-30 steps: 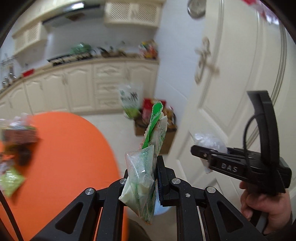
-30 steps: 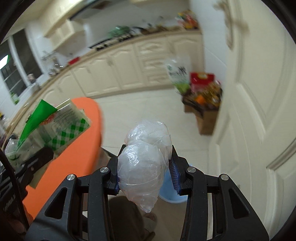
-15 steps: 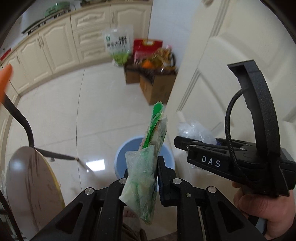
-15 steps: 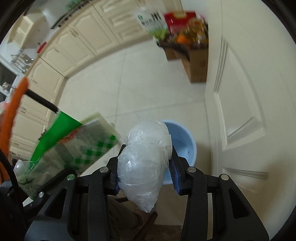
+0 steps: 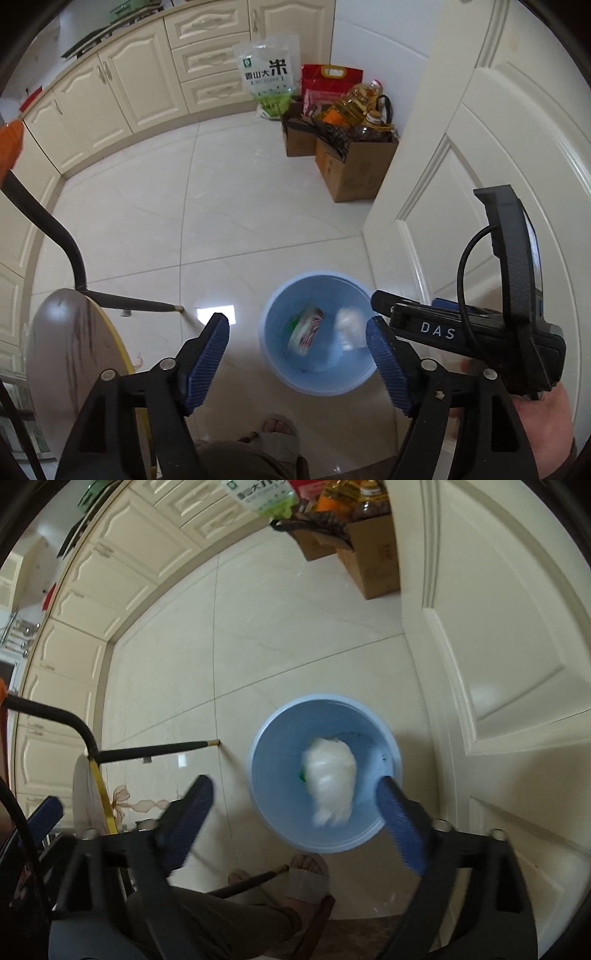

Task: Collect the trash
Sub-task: 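Carry both items to the blue bin and open both grippers over it, then return both tools to the orange table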

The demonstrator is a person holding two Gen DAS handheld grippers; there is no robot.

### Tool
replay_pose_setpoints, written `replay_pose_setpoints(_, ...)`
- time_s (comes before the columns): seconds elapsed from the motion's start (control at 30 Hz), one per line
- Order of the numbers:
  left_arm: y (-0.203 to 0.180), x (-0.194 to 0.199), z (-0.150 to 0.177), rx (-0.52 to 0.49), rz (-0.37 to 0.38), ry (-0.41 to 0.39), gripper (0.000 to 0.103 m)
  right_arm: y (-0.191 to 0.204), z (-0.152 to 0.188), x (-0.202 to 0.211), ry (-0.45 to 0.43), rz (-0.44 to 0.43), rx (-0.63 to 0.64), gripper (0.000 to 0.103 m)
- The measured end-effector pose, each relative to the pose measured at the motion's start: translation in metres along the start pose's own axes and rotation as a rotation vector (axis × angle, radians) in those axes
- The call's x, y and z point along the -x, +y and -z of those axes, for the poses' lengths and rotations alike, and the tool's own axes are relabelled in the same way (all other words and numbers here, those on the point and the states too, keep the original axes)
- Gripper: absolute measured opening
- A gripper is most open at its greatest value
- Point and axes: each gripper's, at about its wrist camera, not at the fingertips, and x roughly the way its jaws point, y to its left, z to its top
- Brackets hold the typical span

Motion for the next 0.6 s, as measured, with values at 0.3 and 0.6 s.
replay_pose_setpoints(0.3, -0.055, 0.103, 0.009, -0.041, 0.037, -0.079, 0.083, 0.006, 0.009, 0.054, -0.084, 0.014, -0.046, 0.103)
replay_pose_setpoints(0.6, -0.018, 0.212, 0.042, -0.029, 0.125, -0.233, 0.100, 0.063, 0.038, 0.179, -0.311, -0.068, -0.016, 0.103)
